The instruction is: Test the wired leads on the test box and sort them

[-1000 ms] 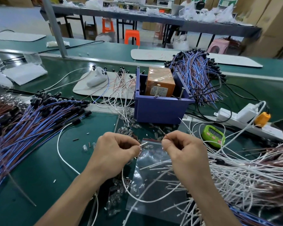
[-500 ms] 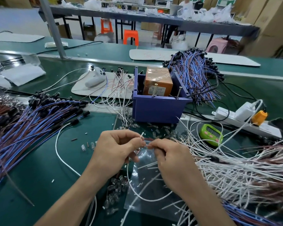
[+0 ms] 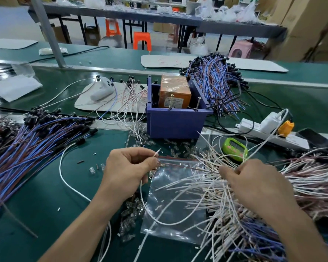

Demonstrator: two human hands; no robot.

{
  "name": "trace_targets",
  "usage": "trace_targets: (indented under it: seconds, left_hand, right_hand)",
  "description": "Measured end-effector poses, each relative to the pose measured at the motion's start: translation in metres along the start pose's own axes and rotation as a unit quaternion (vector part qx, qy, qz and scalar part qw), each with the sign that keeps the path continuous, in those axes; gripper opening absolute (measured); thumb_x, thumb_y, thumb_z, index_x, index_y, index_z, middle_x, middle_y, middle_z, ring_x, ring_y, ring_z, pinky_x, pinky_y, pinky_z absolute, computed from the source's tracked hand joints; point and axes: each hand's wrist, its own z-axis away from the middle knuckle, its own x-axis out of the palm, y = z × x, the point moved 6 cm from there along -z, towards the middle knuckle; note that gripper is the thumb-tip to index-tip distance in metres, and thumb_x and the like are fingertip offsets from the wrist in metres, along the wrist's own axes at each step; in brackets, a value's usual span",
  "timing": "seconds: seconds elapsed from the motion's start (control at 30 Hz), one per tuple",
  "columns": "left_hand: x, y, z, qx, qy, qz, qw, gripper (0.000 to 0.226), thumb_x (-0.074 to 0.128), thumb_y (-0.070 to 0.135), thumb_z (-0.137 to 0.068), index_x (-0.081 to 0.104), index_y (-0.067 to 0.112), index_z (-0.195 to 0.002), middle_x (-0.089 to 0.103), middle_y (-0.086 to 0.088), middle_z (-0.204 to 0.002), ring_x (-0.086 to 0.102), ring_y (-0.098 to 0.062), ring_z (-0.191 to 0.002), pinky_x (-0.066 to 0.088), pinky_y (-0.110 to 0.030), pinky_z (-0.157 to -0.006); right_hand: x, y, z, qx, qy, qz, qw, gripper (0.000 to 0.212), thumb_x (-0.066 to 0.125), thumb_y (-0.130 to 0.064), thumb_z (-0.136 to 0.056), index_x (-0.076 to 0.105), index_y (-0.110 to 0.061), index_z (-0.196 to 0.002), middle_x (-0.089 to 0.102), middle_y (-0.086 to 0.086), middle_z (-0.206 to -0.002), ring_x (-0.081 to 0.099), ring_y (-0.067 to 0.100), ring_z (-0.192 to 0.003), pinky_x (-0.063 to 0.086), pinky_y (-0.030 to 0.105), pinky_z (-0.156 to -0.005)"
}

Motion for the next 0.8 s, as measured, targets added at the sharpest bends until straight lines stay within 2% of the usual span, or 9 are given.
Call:
trace_targets:
  seconds: [0.07, 0.23, 0.43, 0.5, 0.57, 0.67, 0.7, 0.77, 0.8]
  left_hand:
    - [0.002, 0.001, -0.001, -0.001, -0.001, 0.008, 1.0, 0.017, 0.085, 0.011, -0.082, 0.083, 0.028, -0.084, 0.075, -0.007, -0.067, 0.057, -0.012, -0.042, 0.047, -0.022, -0.044]
    - [0.005, 0.004, 0.001, -0.001, -0.005, 0.017, 1.0, 0.017, 0.086, 0.01, -0.081, 0.083, 0.027, -0.082, 0.075, -0.008, -0.066, 0.057, -0.014, -0.041, 0.048, -0.023, -0.044]
    - [0.009, 0.012, 0.003, 0.007, -0.011, 0.038, 0.999, 0.017, 0.085, 0.01, -0.082, 0.083, 0.027, -0.082, 0.075, -0.008, -0.066, 0.053, -0.011, -0.041, 0.044, -0.021, -0.043]
    - [0.01, 0.015, 0.005, 0.014, -0.006, 0.064, 0.998, 0.017, 0.086, 0.008, -0.081, 0.084, 0.025, -0.083, 0.076, -0.006, -0.067, 0.055, -0.004, -0.042, 0.042, -0.016, -0.042]
    - [0.013, 0.019, 0.006, 0.023, -0.01, 0.085, 0.996, 0.018, 0.085, 0.004, -0.081, 0.084, 0.022, -0.083, 0.077, -0.005, -0.068, 0.058, -0.001, -0.044, 0.043, -0.011, -0.045]
    - [0.017, 0.021, 0.008, 0.022, -0.021, 0.101, 0.994, 0.019, 0.084, 0.003, -0.08, 0.084, 0.022, -0.082, 0.077, -0.005, -0.069, 0.059, -0.001, -0.044, 0.044, -0.009, -0.046]
    - [0.018, 0.021, 0.008, 0.019, -0.024, 0.109, 0.994, 0.018, 0.084, 0.003, -0.08, 0.084, 0.021, -0.082, 0.077, -0.005, -0.068, 0.058, -0.001, -0.044, 0.043, -0.009, -0.046]
    - [0.019, 0.019, 0.008, 0.007, -0.025, 0.126, 0.992, 0.016, 0.084, 0.005, -0.081, 0.084, 0.02, -0.083, 0.076, -0.007, -0.069, 0.056, -0.002, -0.042, 0.041, -0.009, -0.044]
    - [0.018, 0.017, 0.008, 0.002, -0.021, 0.132, 0.991, 0.015, 0.083, 0.006, -0.082, 0.084, 0.021, -0.084, 0.077, -0.009, -0.07, 0.055, -0.003, -0.041, 0.04, -0.011, -0.043]
  right_hand:
    - [0.005, 0.001, 0.0, 0.011, 0.011, 0.019, 1.0, 0.073, 0.04, -0.083, -0.087, 0.063, -0.018, -0.063, 0.065, 0.001, -0.066, 0.063, 0.023, -0.065, 0.047, 0.035, -0.066]
    - [0.015, -0.01, -0.005, 0.015, 0.04, 0.064, 0.997, 0.066, 0.045, -0.083, -0.085, 0.053, -0.017, -0.082, 0.052, 0.003, -0.076, 0.054, 0.027, -0.075, 0.039, 0.037, -0.066]
    - [0.02, -0.02, -0.012, 0.031, 0.047, 0.037, 0.998, 0.07, 0.036, -0.085, -0.087, 0.049, -0.018, -0.075, 0.052, 0.004, -0.078, 0.054, 0.028, -0.077, 0.038, 0.037, -0.067]
    - [0.02, -0.022, -0.01, 0.04, 0.064, 0.027, 0.997, 0.066, 0.043, -0.082, -0.087, 0.047, -0.017, -0.077, 0.053, 0.005, -0.08, 0.053, 0.028, -0.077, 0.04, 0.037, -0.068]
    - [0.019, -0.022, -0.01, 0.049, 0.064, 0.01, 0.997, 0.056, 0.055, -0.071, -0.088, 0.048, -0.016, -0.08, 0.053, 0.004, -0.081, 0.054, 0.028, -0.078, 0.041, 0.036, -0.069]
    - [0.014, -0.013, -0.011, 0.077, 0.067, -0.06, 0.993, 0.04, 0.063, -0.053, -0.084, 0.065, -0.014, -0.081, 0.063, 0.003, -0.077, 0.062, 0.027, -0.074, 0.044, 0.033, -0.065]
    - [0.012, -0.01, -0.009, 0.08, 0.083, -0.103, 0.988, 0.036, 0.065, -0.05, -0.083, 0.069, -0.015, -0.074, 0.066, 0.002, -0.069, 0.063, 0.025, -0.067, 0.044, 0.031, -0.061]
    - [0.003, -0.008, 0.001, 0.059, 0.147, -0.236, 0.959, 0.036, 0.069, -0.038, -0.084, 0.067, -0.015, -0.057, 0.06, -0.006, -0.046, 0.057, 0.013, -0.044, 0.042, 0.028, -0.051]
    - [-0.001, -0.007, 0.005, 0.045, 0.175, -0.325, 0.928, 0.036, 0.07, -0.032, -0.086, 0.065, -0.015, -0.054, 0.056, -0.007, -0.041, 0.05, 0.008, -0.038, 0.04, 0.027, -0.049]
